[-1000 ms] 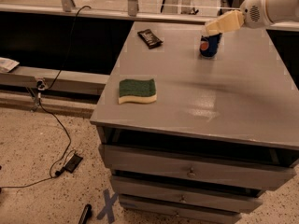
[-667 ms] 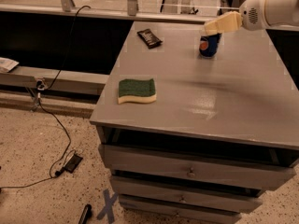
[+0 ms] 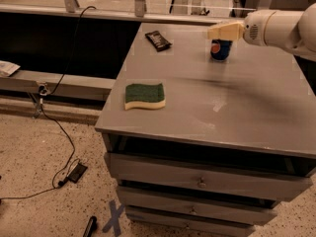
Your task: Move pepsi can near sponge
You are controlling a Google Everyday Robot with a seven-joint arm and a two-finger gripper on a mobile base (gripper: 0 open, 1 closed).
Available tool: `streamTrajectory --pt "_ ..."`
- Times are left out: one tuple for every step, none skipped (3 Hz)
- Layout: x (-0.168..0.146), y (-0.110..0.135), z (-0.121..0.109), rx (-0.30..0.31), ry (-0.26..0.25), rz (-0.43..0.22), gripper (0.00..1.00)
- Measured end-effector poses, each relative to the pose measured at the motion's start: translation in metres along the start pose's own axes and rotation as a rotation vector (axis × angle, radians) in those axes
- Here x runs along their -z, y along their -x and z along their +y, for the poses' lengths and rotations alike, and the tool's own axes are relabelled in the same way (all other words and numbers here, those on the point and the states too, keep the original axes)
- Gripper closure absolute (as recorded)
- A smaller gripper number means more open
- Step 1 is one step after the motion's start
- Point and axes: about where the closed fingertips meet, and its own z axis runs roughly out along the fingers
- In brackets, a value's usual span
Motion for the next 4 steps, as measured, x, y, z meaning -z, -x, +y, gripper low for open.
streamTrajectory --pt "-0.018 0.004 -0.009 -0.025 -0.014 -0.091 0.0" --pt "-0.034 0.007 -0.016 -0.031 -0.018 -0.138 0.0" --pt "-0.045 0.006 -0.025 -0.027 -0.029 -0.156 0.0" --pt "-0.05 -0.002 -0.031 0.001 -0.053 -0.132 0.0"
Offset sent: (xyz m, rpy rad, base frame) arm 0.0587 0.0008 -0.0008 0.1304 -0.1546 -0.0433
